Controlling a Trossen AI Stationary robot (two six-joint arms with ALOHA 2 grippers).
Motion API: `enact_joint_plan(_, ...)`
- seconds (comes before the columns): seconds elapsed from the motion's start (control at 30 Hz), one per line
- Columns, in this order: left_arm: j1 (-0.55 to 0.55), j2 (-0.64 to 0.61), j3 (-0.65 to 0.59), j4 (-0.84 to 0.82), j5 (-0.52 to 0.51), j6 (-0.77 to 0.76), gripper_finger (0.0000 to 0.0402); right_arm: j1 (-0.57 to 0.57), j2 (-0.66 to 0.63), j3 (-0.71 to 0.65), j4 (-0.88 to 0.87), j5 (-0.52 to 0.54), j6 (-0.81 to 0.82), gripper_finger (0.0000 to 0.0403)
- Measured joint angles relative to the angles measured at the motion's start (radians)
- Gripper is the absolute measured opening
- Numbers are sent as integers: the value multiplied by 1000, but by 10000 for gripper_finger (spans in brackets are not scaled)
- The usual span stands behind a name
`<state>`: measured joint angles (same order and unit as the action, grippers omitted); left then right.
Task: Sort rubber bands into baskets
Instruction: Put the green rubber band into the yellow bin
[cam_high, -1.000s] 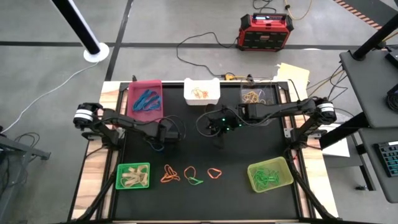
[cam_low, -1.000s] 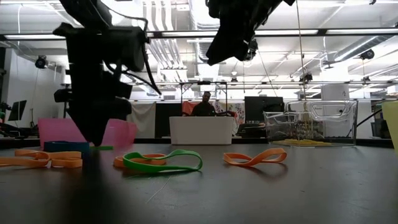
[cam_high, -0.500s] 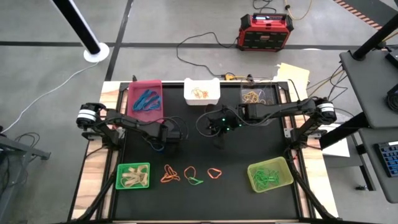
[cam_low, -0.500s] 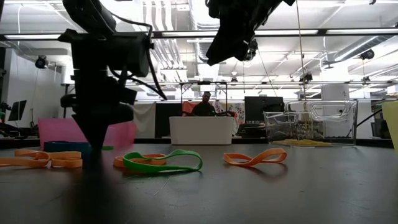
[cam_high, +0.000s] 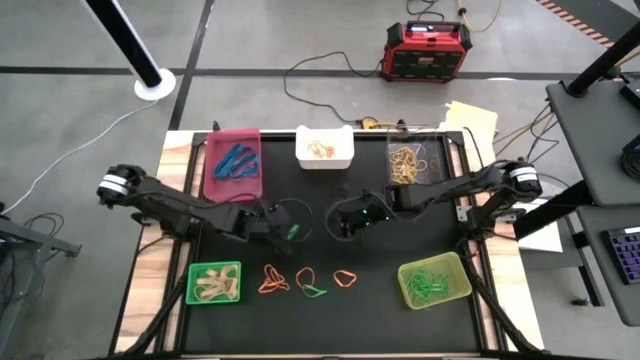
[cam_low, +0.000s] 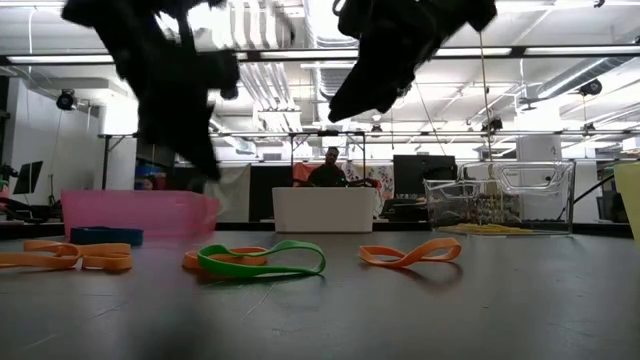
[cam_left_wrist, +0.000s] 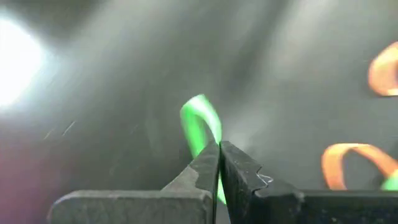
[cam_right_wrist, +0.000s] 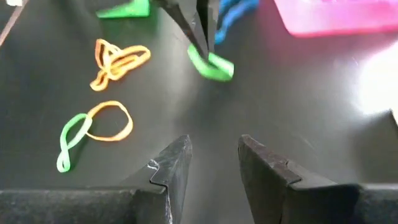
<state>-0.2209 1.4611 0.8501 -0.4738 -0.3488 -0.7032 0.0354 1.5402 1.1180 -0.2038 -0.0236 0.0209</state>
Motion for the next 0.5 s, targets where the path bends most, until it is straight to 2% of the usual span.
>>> enact_joint_plan(0.17,-41,-72,0,142,0,121,0,36,1,-157,326,7,-49,128)
enact_joint_plan(0.23,-47,-89,0,186,1,154,0,48,1,-202,405,44,-46,128)
enact_joint_plan(0.4,-48,-110,0,261,11,224,0,78,1,-256,434,166,-33,128)
enact_joint_plan(0.5,-47,-108,0,312,37,267,0,99,1,-269,440,191,-32,128)
